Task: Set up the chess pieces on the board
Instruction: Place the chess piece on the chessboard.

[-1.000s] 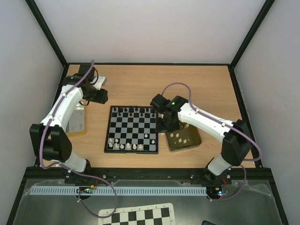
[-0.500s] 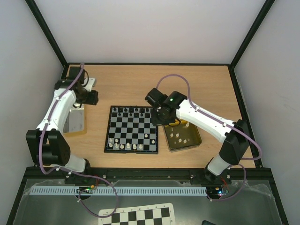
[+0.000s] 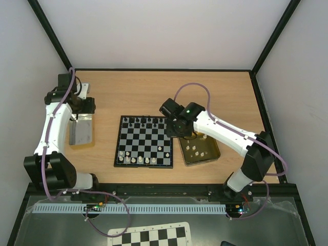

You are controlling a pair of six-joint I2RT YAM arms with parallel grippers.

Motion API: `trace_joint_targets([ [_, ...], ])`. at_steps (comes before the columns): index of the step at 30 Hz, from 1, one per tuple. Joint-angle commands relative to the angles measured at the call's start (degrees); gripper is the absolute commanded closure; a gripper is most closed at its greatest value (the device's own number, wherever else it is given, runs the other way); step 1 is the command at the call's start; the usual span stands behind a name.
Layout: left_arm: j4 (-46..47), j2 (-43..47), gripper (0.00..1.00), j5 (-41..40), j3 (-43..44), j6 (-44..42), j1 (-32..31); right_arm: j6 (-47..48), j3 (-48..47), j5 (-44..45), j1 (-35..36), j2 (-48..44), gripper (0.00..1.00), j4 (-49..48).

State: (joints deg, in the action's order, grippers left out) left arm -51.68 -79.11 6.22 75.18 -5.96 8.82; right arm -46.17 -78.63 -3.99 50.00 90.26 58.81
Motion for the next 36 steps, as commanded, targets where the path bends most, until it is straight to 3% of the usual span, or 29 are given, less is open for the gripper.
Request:
trace_joint_targets([
  [1,-0.89,1.86,0.45,2.51,-1.13,0.56,-1.37,-5.34,-3.46,3.08,0.21,1.89,0.98,-0.08],
  [8,-1.54,2.27,0.44,1.09,0.66,0.97,-6.95,-9.60,-6.40,5.28,2.20,4.17,0.98,1.16],
  [16,-1.94,1.41,0.44,-0.72,1.86,0.55,-6.49,-12.78,1.70,2.98,4.31,2.84,0.98,-6.27],
  [36,-1.15,-3.92,0.44,1.20,4.32,1.12,-8.80,-9.39,-2.88,1.95,9.15,11.88,0.98,-1.43],
])
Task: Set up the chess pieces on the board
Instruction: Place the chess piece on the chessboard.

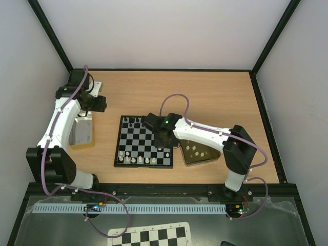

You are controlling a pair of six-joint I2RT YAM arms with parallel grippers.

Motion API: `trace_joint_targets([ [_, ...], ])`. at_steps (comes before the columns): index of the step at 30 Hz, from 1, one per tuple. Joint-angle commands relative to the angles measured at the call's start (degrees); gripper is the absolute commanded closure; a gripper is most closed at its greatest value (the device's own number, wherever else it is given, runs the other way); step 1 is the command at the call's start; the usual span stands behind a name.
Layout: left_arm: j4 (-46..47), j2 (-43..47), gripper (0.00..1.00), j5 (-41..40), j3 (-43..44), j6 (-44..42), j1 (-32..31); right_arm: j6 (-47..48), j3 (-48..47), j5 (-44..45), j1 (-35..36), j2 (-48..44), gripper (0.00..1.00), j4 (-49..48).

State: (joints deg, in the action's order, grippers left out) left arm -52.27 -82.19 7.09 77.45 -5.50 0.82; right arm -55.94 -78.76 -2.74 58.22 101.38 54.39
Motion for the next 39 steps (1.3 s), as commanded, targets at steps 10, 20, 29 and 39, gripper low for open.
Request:
trace_joint_targets([
  [10,-0.36,-0.78,0.44,1.15,1.59,0.98,-1.94,-0.88,-1.68,-0.65,3.64,0.72,0.98,3.97],
  [20,-0.09,0.42,0.44,1.65,0.94,1.25,-2.31,-3.26,2.15,-1.67,4.81,-0.05,0.98,1.82],
  [29,0.50,1.48,0.44,1.87,-0.17,1.41,-2.32,-2.74,2.61,-3.97,5.38,2.22,0.98,-0.17],
  [39,0.73,1.39,0.44,2.22,-0.26,1.46,-2.31,-1.80,0.71,-5.87,6.16,5.03,0.98,-0.56],
])
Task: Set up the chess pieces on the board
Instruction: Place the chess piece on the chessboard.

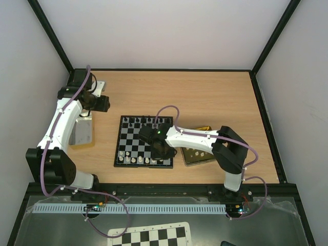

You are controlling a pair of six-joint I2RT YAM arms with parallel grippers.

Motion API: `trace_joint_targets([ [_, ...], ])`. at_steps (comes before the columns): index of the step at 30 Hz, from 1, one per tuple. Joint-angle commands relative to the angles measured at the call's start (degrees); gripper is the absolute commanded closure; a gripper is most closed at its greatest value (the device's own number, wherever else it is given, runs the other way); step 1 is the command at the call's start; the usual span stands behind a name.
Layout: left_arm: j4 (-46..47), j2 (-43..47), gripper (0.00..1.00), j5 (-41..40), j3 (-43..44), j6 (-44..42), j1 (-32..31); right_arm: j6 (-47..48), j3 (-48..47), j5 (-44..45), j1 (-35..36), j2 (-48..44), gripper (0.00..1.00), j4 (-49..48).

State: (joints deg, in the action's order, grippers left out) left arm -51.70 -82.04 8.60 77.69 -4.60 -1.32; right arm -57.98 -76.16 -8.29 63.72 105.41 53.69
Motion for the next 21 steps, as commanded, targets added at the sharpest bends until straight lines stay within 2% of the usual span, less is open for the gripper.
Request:
trace_joint_targets([
  [1,0.14,1.26,0.44,0.72,-0.50,0.56,-0.17,0.31,-2.14,-0.30,0.74,1.16,0.98,0.29],
  [21,0.51,2.34,0.44,0.64,-1.47,0.69,-0.17,-0.03,-3.34,-0.58,1.42,1.89,0.98,1.87],
])
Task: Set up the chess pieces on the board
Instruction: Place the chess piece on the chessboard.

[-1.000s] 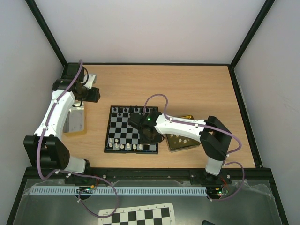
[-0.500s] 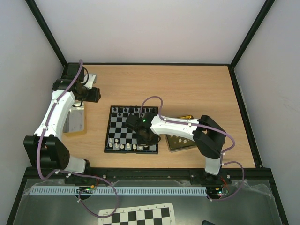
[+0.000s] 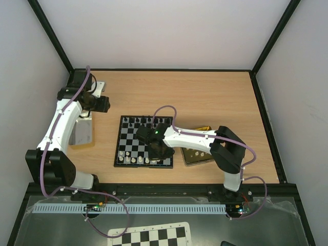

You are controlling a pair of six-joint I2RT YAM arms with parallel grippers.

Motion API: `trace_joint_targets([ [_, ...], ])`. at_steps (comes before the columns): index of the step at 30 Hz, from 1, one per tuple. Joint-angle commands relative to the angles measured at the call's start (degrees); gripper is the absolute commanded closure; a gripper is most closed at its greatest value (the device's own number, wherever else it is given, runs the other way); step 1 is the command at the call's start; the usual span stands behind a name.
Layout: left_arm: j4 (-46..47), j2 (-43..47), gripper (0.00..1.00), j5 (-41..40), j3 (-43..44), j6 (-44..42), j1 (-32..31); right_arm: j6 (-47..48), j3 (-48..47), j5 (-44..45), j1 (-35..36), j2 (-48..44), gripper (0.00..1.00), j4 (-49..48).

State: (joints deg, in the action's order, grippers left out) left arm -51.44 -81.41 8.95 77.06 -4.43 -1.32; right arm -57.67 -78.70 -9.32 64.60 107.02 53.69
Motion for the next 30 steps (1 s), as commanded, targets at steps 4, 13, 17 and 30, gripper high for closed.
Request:
trace_joint_targets([
  [4,0.20,1.82,0.44,0.30,-0.80,0.56,-0.17,-0.34,-1.13,0.52,0.53,0.44,0.98,2.37],
  [13,0.17,2.20,0.44,0.45,-1.02,0.56,-0.17,-0.93,-0.75,0.40,0.54,0.30,0.98,3.31],
  [17,0.25,2.11,0.44,0.56,-0.96,0.63,-0.17,-0.95,-0.39,0.06,0.55,0.11,0.98,3.02],
  [30,0.23,2.38,0.44,0.77,-1.21,0.62,-0.17,-1.12,0.87,-1.00,0.84,0.08,0.98,2.47],
])
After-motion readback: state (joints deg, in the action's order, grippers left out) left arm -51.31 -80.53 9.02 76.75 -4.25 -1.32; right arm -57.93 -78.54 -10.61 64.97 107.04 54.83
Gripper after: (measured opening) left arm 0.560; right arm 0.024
